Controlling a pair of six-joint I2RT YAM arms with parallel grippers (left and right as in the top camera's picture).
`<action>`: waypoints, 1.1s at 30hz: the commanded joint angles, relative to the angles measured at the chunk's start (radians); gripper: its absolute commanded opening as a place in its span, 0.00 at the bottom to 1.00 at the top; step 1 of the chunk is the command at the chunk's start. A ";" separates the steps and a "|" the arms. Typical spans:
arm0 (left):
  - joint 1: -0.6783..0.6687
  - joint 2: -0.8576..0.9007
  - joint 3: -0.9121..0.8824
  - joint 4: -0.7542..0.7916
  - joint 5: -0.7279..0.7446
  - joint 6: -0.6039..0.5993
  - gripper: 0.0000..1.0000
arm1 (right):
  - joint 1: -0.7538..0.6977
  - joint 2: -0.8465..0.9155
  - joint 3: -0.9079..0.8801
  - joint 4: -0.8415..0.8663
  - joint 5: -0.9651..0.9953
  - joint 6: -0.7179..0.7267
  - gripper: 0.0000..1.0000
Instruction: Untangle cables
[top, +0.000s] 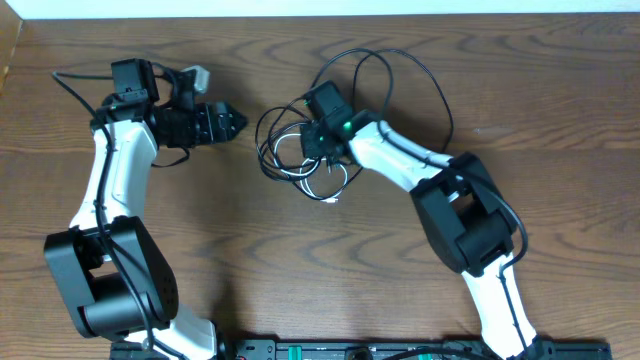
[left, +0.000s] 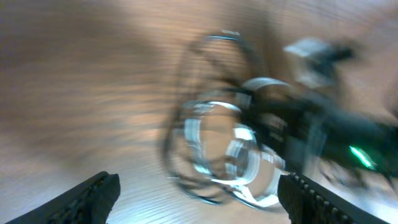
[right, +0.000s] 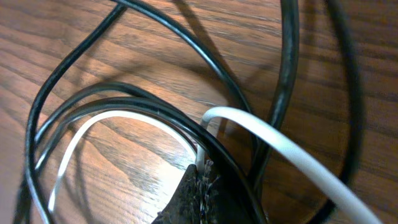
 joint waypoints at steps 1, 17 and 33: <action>-0.009 0.014 -0.051 0.001 0.259 0.209 0.88 | -0.043 -0.029 -0.013 -0.007 -0.177 0.047 0.01; -0.204 0.042 -0.051 0.099 -0.388 -0.203 0.81 | -0.060 -0.029 -0.013 0.070 -0.416 -0.030 0.01; -0.225 0.104 -0.052 0.134 -0.418 -0.337 0.81 | -0.112 -0.029 -0.013 0.195 -0.882 0.028 0.01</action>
